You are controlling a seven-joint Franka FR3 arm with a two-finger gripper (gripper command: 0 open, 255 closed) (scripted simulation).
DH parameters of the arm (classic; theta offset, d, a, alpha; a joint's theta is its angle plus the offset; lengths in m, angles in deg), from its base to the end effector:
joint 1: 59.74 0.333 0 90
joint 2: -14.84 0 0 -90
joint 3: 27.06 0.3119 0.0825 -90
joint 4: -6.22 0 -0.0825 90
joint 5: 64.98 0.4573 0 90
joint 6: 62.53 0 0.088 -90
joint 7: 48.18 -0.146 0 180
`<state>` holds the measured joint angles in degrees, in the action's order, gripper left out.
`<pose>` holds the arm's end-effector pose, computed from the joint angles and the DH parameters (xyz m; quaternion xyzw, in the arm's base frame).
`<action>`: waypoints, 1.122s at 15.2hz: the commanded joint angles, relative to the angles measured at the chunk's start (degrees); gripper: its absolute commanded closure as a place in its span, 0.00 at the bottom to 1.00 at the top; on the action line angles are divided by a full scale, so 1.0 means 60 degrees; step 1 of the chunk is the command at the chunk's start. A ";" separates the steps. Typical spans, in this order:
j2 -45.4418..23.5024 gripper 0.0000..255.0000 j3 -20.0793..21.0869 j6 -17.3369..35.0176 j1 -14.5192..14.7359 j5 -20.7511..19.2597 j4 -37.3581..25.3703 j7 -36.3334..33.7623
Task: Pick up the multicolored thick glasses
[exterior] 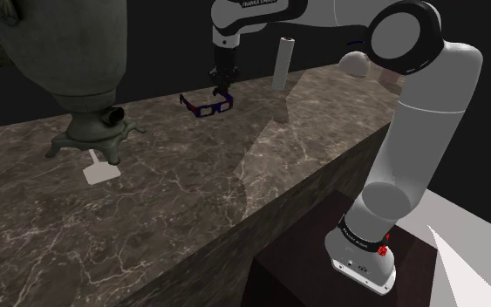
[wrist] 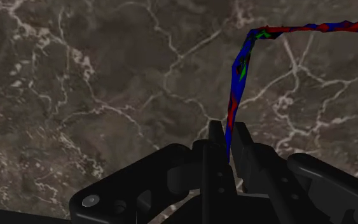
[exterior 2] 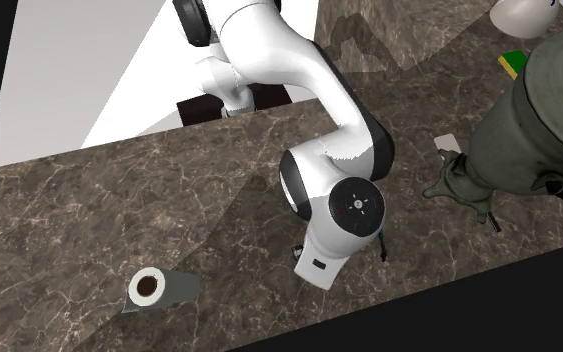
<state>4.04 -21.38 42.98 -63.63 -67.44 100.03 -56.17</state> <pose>0.6929 0.0133 0.4444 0.9987 -0.0495 0.0093 0.0107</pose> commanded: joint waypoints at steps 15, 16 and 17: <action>-0.0173 1.00 0.0012 -0.1992 0.0031 -0.0006 -0.2163 0.0045; -0.0175 1.00 0.0012 -0.2012 0.0031 -0.0006 -0.2185 0.0045; -0.0177 1.00 0.0012 -0.2013 0.0031 -0.0006 -0.2189 0.0045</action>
